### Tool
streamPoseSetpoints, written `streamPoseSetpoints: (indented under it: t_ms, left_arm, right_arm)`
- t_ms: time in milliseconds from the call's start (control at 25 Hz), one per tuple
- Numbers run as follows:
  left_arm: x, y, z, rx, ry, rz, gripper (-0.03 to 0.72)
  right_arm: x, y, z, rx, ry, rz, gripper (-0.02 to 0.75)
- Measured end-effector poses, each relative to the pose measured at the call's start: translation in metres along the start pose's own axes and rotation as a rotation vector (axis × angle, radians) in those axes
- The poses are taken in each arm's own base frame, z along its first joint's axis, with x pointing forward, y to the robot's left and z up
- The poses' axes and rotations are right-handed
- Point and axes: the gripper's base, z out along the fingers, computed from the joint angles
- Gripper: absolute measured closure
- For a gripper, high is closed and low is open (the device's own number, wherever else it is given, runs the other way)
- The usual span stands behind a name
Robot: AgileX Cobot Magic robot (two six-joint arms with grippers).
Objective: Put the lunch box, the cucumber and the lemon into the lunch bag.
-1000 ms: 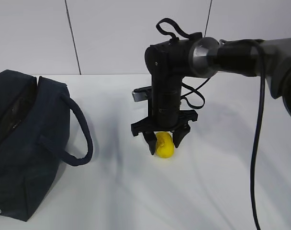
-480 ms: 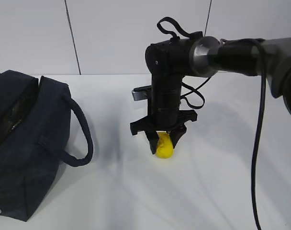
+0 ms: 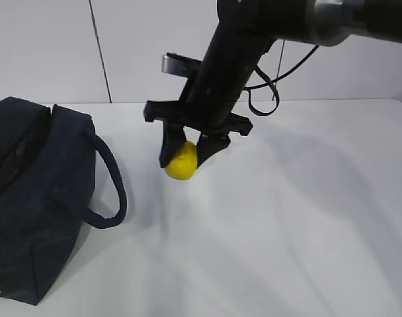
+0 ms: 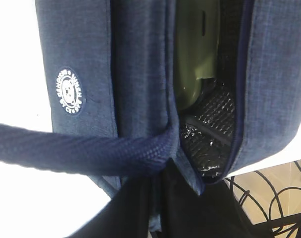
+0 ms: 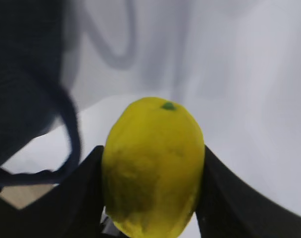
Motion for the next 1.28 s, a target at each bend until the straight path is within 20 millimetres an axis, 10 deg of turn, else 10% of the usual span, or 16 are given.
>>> streamPoseSetpoints:
  t_ms: [440,1280]
  left_arm:
    - [0.000,0.000,0.000,-0.003,-0.005,0.001,0.682]
    - [-0.001,0.000,0.000,0.003,-0.007,-0.002,0.683]
  right_arm:
    - [0.007,0.064,-0.030,-0.598,-0.041,-0.059,0.375]
    - [-0.004,0.108,0.021,-0.696,-0.240,-0.018,0.375]
